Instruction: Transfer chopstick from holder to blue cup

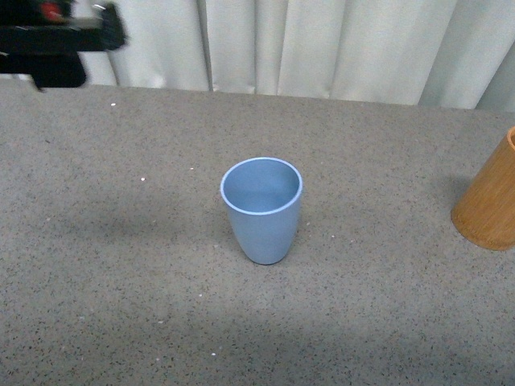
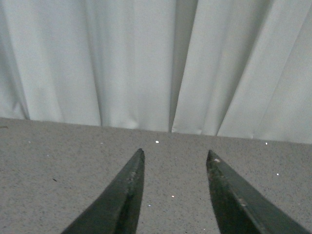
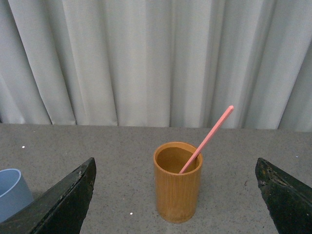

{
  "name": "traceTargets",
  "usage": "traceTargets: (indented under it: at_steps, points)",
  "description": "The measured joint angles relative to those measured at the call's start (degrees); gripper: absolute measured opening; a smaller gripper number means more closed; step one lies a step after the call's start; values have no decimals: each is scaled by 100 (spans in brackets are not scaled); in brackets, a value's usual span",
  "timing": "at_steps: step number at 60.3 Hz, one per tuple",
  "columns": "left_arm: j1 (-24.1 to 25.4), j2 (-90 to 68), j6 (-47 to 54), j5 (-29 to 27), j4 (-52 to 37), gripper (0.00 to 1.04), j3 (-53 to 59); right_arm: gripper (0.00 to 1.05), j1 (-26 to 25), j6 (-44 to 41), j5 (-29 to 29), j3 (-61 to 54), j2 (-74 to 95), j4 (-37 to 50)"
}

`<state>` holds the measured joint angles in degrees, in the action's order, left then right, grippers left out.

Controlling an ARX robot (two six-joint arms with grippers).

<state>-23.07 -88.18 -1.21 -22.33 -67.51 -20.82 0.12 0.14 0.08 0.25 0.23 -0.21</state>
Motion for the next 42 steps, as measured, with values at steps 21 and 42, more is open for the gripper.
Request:
traceTargets:
  at_steps: [21,42]
  points:
    - [1982,2391,72,2094,1064,4,1550,95,0,0,-11,0,0,0]
    - [2293,8601,79,2236,6655,4,1969,95,0,0,2,0,0,0]
